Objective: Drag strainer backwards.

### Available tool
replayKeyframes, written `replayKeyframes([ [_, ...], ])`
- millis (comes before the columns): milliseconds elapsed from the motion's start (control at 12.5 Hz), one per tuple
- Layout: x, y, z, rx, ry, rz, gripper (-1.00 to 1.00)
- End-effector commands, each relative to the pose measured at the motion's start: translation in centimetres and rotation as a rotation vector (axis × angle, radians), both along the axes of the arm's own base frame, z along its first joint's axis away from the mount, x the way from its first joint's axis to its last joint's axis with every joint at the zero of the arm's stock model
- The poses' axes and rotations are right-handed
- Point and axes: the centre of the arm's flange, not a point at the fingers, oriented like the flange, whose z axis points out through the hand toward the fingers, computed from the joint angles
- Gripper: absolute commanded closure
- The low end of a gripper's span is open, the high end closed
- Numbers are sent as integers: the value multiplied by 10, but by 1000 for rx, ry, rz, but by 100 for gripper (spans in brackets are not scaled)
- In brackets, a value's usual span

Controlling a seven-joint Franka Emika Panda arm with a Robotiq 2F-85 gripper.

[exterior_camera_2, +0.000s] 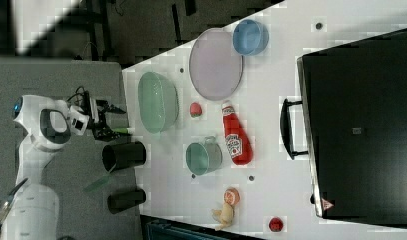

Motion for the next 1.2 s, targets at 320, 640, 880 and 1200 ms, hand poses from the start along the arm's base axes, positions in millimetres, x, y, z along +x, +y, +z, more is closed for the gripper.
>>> replayKeyframes([
  [320,35,34,-67,1,68,-287,-100],
  [640,41,46,-129,-21,96,-291,-100],
  [880,38,48,-161,-48,98,-292,-100],
  [1200,23,60,-178,-73,121,-266,-100],
])
